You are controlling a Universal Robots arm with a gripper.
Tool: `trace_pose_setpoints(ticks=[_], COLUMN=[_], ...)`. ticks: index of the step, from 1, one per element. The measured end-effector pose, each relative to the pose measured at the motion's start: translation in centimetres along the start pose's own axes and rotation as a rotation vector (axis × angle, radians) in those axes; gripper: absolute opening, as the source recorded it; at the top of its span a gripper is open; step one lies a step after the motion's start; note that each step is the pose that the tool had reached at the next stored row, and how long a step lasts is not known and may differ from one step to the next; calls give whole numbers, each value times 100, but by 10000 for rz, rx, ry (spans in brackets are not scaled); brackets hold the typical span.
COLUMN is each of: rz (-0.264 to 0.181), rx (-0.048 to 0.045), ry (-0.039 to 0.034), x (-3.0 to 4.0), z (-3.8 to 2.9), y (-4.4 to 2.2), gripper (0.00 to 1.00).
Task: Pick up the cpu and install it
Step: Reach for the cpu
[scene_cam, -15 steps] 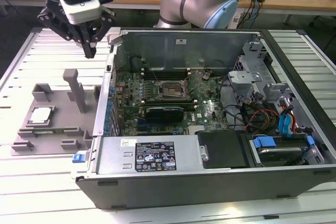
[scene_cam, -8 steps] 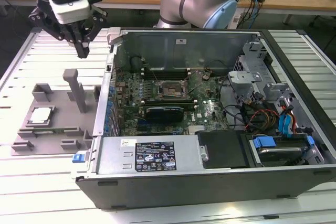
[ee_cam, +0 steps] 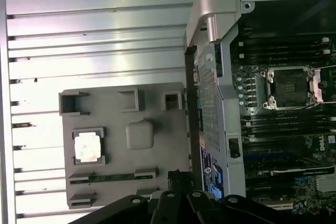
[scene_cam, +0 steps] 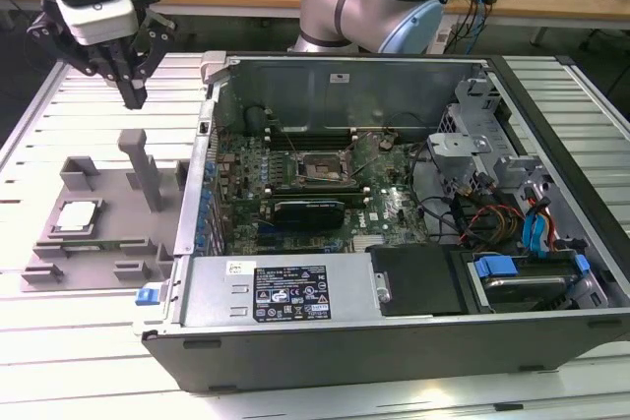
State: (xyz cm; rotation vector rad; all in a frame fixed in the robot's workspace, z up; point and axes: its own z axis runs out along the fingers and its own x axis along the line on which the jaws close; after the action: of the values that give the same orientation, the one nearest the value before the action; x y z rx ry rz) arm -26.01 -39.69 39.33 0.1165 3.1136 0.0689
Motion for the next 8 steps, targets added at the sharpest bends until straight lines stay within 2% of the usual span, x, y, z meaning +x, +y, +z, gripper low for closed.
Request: trace_pose_setpoints(ticks=[4,8], rz=[0,0], rx=[1,0], ry=[1,-2], x=[55,253], z=[-2,-7], y=[-4,-13], gripper=[11,11])
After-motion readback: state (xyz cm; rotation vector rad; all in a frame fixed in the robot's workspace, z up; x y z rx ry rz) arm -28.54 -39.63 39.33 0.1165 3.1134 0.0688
